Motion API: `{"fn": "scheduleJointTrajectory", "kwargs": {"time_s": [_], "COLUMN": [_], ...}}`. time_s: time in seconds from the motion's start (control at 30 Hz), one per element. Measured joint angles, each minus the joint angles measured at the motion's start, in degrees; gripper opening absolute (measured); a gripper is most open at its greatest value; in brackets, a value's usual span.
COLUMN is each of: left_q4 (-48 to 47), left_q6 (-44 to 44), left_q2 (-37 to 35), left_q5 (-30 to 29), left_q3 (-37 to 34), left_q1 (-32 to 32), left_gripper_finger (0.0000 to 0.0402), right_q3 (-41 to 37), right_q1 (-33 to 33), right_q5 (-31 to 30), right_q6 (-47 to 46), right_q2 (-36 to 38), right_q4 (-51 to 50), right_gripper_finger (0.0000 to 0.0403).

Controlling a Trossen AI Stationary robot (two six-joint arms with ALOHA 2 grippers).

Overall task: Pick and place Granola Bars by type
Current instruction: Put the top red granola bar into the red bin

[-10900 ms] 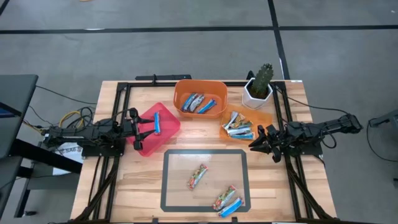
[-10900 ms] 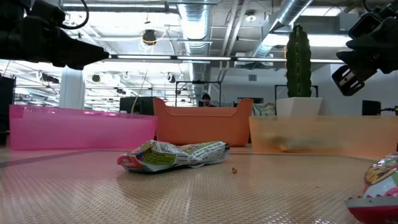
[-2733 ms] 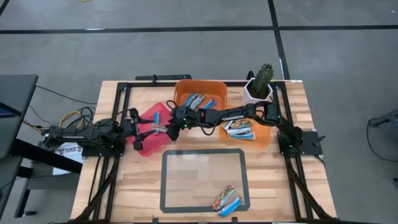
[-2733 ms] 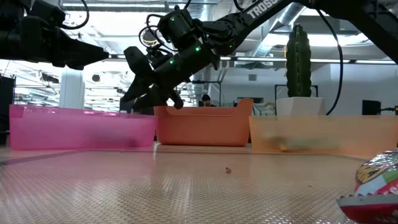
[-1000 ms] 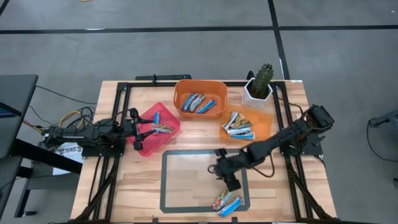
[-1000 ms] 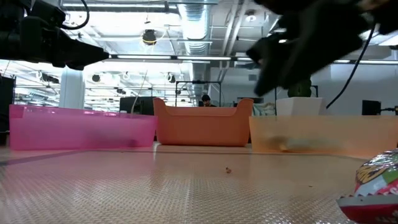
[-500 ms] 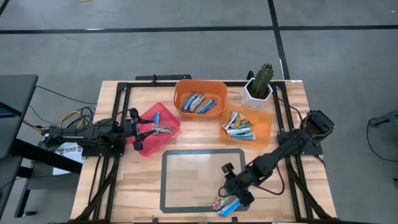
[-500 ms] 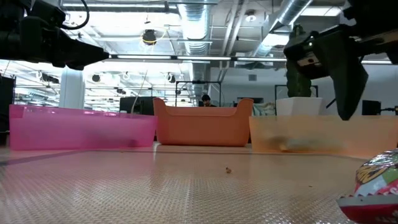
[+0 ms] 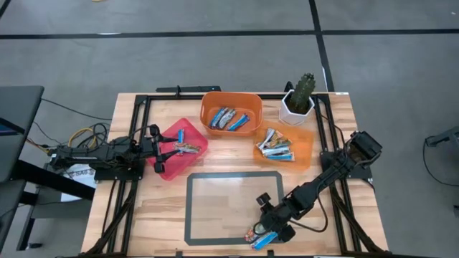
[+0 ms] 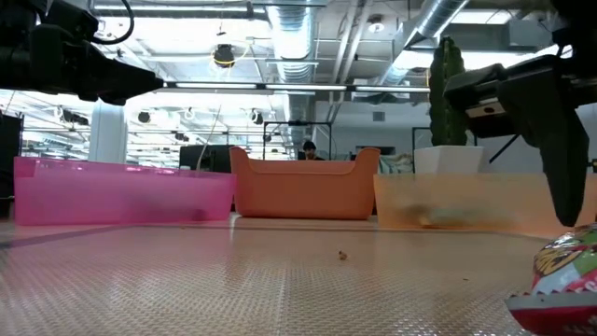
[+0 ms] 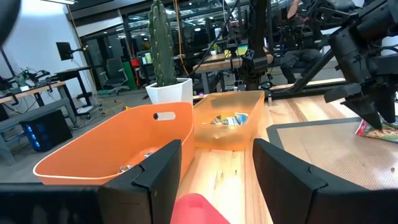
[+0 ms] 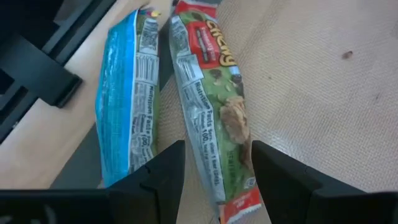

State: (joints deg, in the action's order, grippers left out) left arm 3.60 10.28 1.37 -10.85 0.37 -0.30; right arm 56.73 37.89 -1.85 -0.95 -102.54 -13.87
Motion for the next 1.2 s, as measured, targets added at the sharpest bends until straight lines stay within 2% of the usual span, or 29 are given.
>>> {"fn": "scheduleJointTrajectory", "kwargs": {"time_s": [0.53, 0.63, 0.93, 1.07, 1.2], "left_q4": [0.0, 0.0, 0.0, 0.0, 0.0], "left_q6": [0.0, 0.0, 0.0, 0.0, 0.0], "left_q2": [0.0, 0.0, 0.0, 0.0, 0.0], "left_q5": [0.0, 0.0, 0.0, 0.0, 0.0], "left_q3": [0.0, 0.0, 0.0, 0.0, 0.0], "left_q1": [0.0, 0.0, 0.0, 0.0, 0.0], "left_gripper_finger": [0.0193, 0.0193, 0.0193, 0.0193, 0.0193], "right_q3": [0.1, 0.1, 0.1, 0.1, 0.1], "right_q1": [-0.9, -0.9, -0.9, -1.0, -1.8], "right_q5": [-2.1, -2.4, -2.6, -2.6, -2.5], "right_q6": [1.4, 1.4, 1.4, 1.4, 1.4], "right_q2": [-3.7, -3.7, -3.6, -3.5, -3.5], "right_q4": [3.1, 2.8, 2.9, 4.3, 8.5], "right_gripper_finger": [0.0170, 0.0151, 0.0057, 0.0042, 0.0043]}}
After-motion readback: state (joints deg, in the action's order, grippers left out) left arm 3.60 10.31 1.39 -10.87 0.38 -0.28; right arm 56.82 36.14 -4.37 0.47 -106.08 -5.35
